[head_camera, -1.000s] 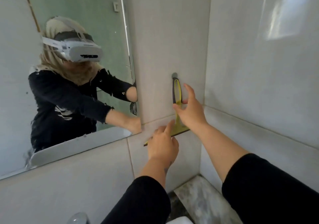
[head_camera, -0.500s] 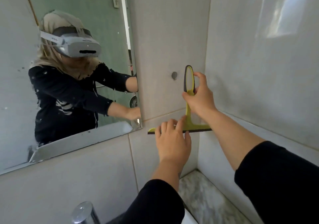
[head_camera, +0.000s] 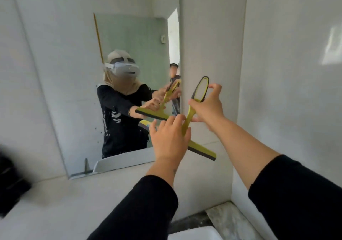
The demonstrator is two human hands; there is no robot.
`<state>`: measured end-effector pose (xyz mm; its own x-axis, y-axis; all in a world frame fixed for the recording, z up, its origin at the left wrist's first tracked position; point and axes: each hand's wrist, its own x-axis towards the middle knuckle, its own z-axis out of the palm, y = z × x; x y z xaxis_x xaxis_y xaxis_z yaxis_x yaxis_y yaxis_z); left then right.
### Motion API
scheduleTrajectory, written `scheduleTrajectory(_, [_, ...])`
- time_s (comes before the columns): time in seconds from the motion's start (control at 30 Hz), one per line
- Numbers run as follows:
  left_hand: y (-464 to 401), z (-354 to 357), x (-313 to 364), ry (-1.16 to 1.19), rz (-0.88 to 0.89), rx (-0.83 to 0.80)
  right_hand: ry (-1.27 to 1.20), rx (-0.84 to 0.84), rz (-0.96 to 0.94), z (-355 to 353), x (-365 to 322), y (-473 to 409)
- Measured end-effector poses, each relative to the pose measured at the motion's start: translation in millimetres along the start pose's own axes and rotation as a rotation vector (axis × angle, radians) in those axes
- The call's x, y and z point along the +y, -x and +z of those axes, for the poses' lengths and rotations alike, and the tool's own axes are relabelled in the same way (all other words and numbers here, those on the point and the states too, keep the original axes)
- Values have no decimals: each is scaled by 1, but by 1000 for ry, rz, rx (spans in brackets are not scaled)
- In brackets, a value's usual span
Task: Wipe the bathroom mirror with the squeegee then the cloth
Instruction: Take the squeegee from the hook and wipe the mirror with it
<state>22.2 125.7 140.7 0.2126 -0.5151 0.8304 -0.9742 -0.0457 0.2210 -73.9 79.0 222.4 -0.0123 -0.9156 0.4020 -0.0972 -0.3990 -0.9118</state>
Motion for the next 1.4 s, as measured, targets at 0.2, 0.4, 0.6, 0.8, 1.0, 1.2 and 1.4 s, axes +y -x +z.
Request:
scheduleTrajectory(0.2, [-32, -89, -55, -131, 22, 25, 936, -64, -887, 18, -58, 17])
scheduleTrajectory(0.4, [-41, -160, -100, -222, 28, 27, 1079, -300, -1290, 60, -109, 35])
scheduleTrajectory(0.6, [-50, -208, -152, -304, 85, 191, 1030, -250, -1393, 111, -156, 31])
scheduleTrajectory(0.8, [-58, -218, -195, -222, -111, 290, 935, 12, -1301, 138, -210, 3])
scheduleTrajectory(1.0, [-75, -186, -219, -194, -116, 186, 825, 99, -1198, 179, -262, -13])
scheduleTrajectory(1.2, [-99, -154, -220, -276, -181, 58, 822, 103, -1190, 218, -280, -28])
scheduleTrajectory(1.4, [-105, -135, -217, -306, -254, 4, 832, 69, -1162, 229, -273, -37])
